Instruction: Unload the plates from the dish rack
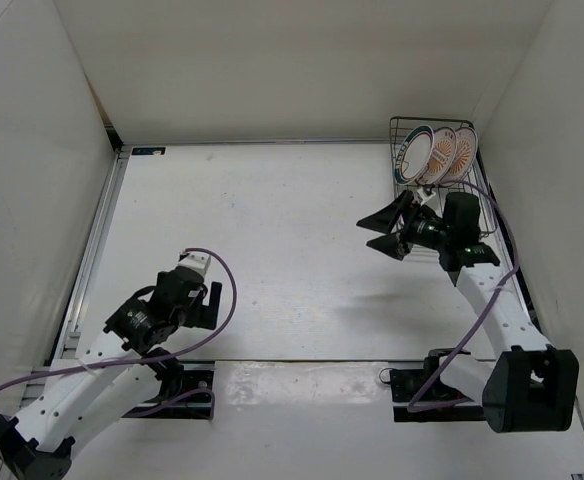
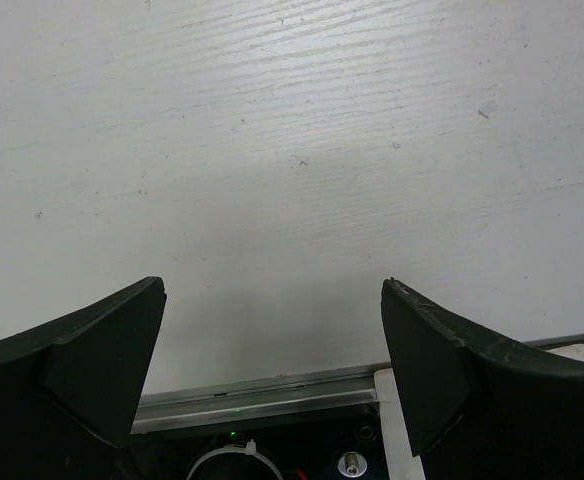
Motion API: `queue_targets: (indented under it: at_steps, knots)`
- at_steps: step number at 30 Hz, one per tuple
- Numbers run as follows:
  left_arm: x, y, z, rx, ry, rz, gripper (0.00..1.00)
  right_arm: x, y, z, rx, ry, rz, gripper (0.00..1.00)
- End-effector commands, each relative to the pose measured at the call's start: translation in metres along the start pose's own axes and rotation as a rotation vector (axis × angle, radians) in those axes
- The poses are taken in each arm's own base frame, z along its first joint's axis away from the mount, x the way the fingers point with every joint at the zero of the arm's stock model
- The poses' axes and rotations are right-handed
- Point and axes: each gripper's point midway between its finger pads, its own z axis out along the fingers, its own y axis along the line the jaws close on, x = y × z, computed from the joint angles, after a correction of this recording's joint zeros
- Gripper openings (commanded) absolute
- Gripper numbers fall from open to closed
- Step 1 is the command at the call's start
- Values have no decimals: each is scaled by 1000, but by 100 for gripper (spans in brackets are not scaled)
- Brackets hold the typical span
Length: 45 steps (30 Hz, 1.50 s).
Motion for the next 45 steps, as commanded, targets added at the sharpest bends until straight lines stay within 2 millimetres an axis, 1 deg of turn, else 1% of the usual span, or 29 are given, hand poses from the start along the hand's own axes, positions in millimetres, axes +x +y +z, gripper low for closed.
queue_targets:
  at_steps: [1,2,3,4,5,7,8,11,12,13,14,15,16,18,20,22,25,26,27,28,29,30,32,34,35,36,38,39,45]
  knots:
    - [-1,2,0,-12,-7,-11,100,-18,75,-13,-259,-44,-239,90]
    - [-1,1,1,-10,-4,-5,100,-23,90,-22,-196,-48,-306,90]
    - [-1,1,1,-9,2,-3,100,-29,69,-22,-56,-87,-242,90]
    - [0,1,1,-12,10,1,100,-28,62,-26,-6,-88,-248,90]
    - [-1,1,0,-13,14,1,100,-35,69,-32,3,-123,-277,90]
    - [1,4,-2,-31,24,4,100,-52,56,-43,152,-208,-292,90]
    - [-1,5,-3,-38,17,-19,100,-66,60,-51,204,-277,-321,90]
    - [-1,8,-4,-46,-11,-47,100,-103,42,-57,365,-394,-312,75]
    - [-1,8,-5,-44,-16,-54,100,-119,54,-63,386,-433,-333,67]
    - [-4,8,-7,-37,-37,-76,100,-126,42,-62,444,-434,-309,54]
    - [-3,7,-6,-34,-38,-74,100,-147,33,-73,534,-524,-309,52]
    - [-2,8,-7,-34,-38,-74,100,-161,43,-75,538,-562,-320,52]
    - [-4,7,-8,-29,-53,-79,100,-175,35,-74,578,-580,-335,52]
    - [-4,8,-8,-28,-54,-75,100,-202,31,-75,636,-635,-365,69]
    - [-4,7,-8,-26,-53,-66,100,-228,36,-67,652,-646,-430,73]
    - [-6,5,-5,-15,-55,-35,100,-264,12,-56,723,-707,-455,73]
    - [-2,7,-3,-36,-2,-1,100,-295,-16,-42,793,-742,-495,76]
    - [-3,7,-4,-42,12,0,100,-300,-15,-36,779,-736,-512,76]
    - [-4,7,-5,-45,13,0,100,-306,-31,-26,812,-698,-520,76]
    - [-2,8,-5,-48,24,2,100,-321,-22,-22,808,-705,-521,76]
    - [-1,7,-4,-47,27,2,100,-325,-25,-18,825,-689,-531,75]
    - [1,5,-4,-33,30,-3,100,-325,-59,-4,885,-623,-497,75]
    - [1,2,-5,-16,24,-9,100,-344,-42,-7,880,-663,-524,73]
    - [3,-4,-5,25,25,-17,100,-350,-57,4,907,-640,-527,73]
    - [1,-8,-5,48,16,-19,100,-356,-51,2,902,-653,-552,72]
    - [4,-10,-4,61,18,-12,100,-359,-64,10,915,-636,-549,72]
    - [3,-13,-4,76,18,-2,100,-365,-64,9,931,-656,-545,70]
    - [4,-14,-3,78,31,6,100,-365,-78,14,955,-634,-536,70]
    - [7,-19,-3,99,69,23,100,-361,-113,29,986,-565,-525,69]
